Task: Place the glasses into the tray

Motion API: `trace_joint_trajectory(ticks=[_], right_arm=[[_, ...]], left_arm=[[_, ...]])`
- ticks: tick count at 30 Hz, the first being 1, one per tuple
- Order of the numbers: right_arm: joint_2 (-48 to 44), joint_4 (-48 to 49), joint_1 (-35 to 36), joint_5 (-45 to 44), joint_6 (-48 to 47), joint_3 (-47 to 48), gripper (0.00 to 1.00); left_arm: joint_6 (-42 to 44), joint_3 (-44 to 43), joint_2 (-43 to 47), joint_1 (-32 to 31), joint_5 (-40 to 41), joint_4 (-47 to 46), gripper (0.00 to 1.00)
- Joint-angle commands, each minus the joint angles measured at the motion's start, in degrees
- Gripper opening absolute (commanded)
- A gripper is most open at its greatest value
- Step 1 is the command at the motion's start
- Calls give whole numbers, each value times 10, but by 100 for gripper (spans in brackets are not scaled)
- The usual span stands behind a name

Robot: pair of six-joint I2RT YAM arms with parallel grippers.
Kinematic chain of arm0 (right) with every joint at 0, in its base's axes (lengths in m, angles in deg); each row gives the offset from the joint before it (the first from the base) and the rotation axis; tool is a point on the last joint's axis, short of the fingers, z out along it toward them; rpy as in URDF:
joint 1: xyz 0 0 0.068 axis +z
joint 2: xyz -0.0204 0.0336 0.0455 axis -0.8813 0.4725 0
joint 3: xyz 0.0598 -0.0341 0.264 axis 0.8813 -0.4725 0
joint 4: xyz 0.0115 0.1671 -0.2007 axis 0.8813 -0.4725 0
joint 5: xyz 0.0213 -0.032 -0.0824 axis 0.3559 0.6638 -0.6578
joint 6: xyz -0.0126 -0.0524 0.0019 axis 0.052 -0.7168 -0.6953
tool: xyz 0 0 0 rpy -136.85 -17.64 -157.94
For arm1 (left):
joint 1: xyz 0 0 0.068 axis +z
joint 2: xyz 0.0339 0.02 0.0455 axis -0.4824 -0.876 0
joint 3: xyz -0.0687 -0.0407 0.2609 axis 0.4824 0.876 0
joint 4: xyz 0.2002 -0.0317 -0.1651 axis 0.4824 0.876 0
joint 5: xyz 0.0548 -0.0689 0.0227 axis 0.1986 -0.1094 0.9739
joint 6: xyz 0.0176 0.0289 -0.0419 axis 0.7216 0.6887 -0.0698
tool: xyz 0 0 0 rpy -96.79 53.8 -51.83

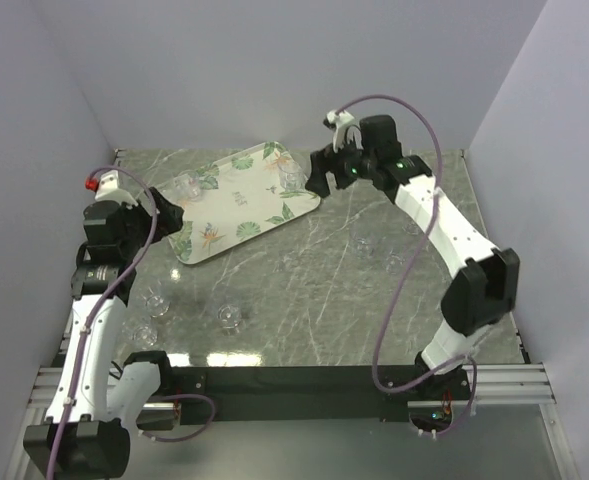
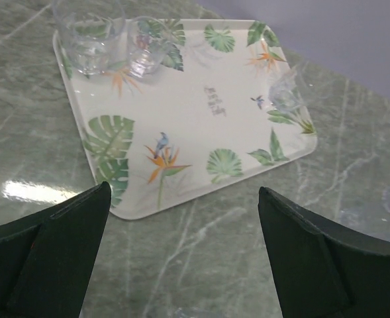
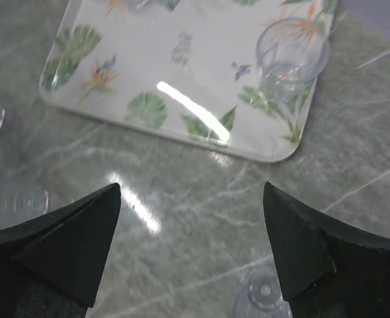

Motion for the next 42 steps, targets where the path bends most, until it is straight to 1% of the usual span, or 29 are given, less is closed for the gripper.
trace_joint_trajectory(ticks=[1, 3, 4, 6, 7, 10, 11, 13, 15, 16, 19, 20, 21, 22, 25, 29, 32, 33, 38, 41, 42], right_arm=[[-76, -12, -10, 82, -123, -86, 94], [-119, -19, -16, 97, -137, -121, 94], [-143, -21, -19, 104, -151, -151, 94], [-167, -24, -33, 124, -157, -181, 94], [-179, -24, -38, 134, -162, -207, 94], [-223, -27, -58, 145, -152, -245, 94], [-244, -34, -62, 147, -154, -251, 94], [-272, -35, -70, 152, -154, -273, 94], [-323, 3, -79, 152, -149, -324, 95], [-337, 15, -97, 155, -142, -352, 96], [-350, 35, -128, 192, -121, -377, 96], [-351, 41, -142, 211, -115, -383, 96], [-351, 53, -147, 216, -111, -388, 96], [-350, 53, -151, 218, -109, -391, 96], [-345, 47, -154, 220, -113, -386, 95], [-340, 45, -158, 217, -115, -386, 95], [-338, 41, -165, 217, -117, -384, 95], [-338, 42, -166, 217, -116, -384, 95], [-334, 37, -177, 225, -119, -381, 95], [-333, 32, -185, 230, -119, -378, 95], [-333, 32, -187, 231, -119, -378, 95]], left_arm=[[-56, -37, 18, 1, -25, 65, 99], [-73, -37, 19, 2, -6, 119, 99], [-95, -36, 17, 2, 18, 135, 99], [-116, -35, 13, 1, 36, 170, 99], [-141, -33, 10, 2, 45, 197, 99], [-183, -30, -1, 2, 61, 231, 99], [-189, -30, -3, 2, 87, 238, 99], [-206, -28, -4, 2, 108, 241, 100], [-223, -22, -4, 2, 134, 238, 99], [-232, -20, -7, 2, 142, 237, 99], [-262, -24, -51, 2, 162, 251, 97], [-268, -27, -63, 1, 167, 257, 95], [-277, -33, -75, 1, 173, 270, 89], [-281, -36, -97, 1, 184, 276, 87], [-290, -40, -132, 2, 188, 286, 85], [-301, -25, -141, 2, 189, 276, 83], [-310, -3, -145, 2, 196, 263, 78], [-308, 0, -147, 2, 196, 259, 74], [-302, 12, -177, 1, 193, 240, 66], [-296, 15, -195, 2, 191, 233, 55], [-295, 17, -197, 1, 191, 233, 46]])
